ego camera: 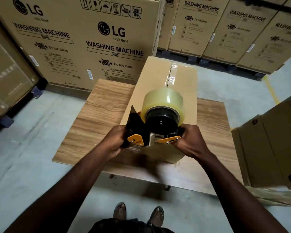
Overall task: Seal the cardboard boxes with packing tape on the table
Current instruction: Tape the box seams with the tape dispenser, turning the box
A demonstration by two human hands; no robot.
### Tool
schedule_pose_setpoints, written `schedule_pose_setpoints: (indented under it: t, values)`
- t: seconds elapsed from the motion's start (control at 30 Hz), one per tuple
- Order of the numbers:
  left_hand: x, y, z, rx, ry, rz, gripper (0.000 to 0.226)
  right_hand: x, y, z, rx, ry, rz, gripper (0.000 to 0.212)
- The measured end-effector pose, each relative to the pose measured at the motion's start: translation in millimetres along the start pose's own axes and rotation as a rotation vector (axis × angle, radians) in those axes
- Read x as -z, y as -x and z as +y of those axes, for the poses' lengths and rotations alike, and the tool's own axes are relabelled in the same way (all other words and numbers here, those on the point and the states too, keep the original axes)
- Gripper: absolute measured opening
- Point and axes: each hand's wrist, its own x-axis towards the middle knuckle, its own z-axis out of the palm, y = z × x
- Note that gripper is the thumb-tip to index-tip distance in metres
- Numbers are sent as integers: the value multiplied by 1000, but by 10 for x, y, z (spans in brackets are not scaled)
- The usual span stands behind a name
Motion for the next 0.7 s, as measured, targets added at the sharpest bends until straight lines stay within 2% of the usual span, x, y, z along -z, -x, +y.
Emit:
schedule_pose_setpoints:
  t: [0.17,0.33,0.43,0.53,0.63,0.7]
  values:
    - [558,-125,154,-46,-157,89,17,55,-80,26,-49,124,2,36]
    - [819,-266,213,-121,-282,122,17,44,-95,-20,-44,219,-71,11]
    - [842,-371,173,-196,-342,168,18,-1,-132,-55,-53,279,-63,19]
    - [851,-453,86,-235,-391,199,13,-1,-178,-90,-78,315,-82,17]
    - [851,-599,-110,-124,-414,155,10,-30,-184,-86,-90,396,-131,21]
    - [833,-689,-291,-2,-402,92,18,-63,-180,-43,-83,440,-152,19]
